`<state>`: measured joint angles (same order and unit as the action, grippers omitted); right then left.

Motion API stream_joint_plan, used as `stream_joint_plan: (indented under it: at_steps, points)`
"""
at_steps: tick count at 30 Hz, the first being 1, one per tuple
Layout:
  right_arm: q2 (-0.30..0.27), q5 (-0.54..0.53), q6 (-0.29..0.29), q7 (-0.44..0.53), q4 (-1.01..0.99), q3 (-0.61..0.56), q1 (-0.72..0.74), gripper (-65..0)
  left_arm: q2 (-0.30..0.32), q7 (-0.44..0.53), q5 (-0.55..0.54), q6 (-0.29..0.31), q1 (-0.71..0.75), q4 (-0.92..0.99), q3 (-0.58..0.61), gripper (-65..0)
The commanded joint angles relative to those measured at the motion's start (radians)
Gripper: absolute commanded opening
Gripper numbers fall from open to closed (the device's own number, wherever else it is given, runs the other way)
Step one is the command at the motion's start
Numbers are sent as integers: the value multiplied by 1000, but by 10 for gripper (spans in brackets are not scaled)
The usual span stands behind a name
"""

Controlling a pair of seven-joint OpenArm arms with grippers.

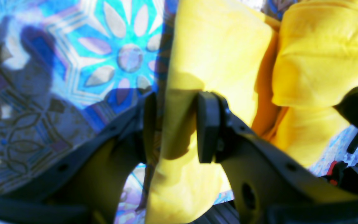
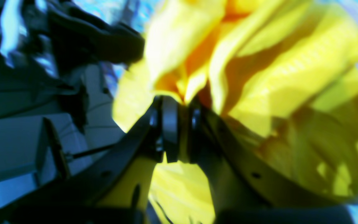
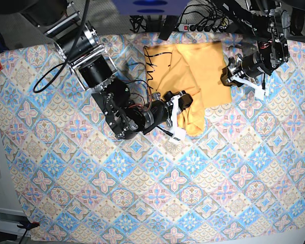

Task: Fold the T-shirt properly
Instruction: 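Hold the folded shirt with the right gripper and press it down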

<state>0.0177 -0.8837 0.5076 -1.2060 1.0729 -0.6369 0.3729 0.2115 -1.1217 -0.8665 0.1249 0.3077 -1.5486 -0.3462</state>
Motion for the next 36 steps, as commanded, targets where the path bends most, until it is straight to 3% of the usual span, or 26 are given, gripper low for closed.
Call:
stream_joint_plan:
  at_steps: [1, 9, 14, 18, 30, 36]
  points:
    - [6, -22, 6, 12, 28, 5, 24, -636, 10, 5, -10, 5, -5, -13, -3, -434]
    - [-14, -22, 6, -51, 46, -4, 22, -636, 10, 5, -10, 5, -5, -13, -4, -434]
    - [-25, -24, 6, -58, 60, -76, 19, -636, 10, 5, -10, 5, -5, -13, -6, -434]
    - [-72, -24, 6, -53, 91, -77, -25, -636, 10, 5, -10, 5, -5, -13, -6, -434]
    - [-95, -24, 10, -58, 148, -71, -33, -637, 10, 5, -9, 5, -6, 9, -3, -434]
    - [-95, -25, 70, -59, 172, -5, -30, -638, 10, 33, -9, 6, -46, 106, 2, -442]
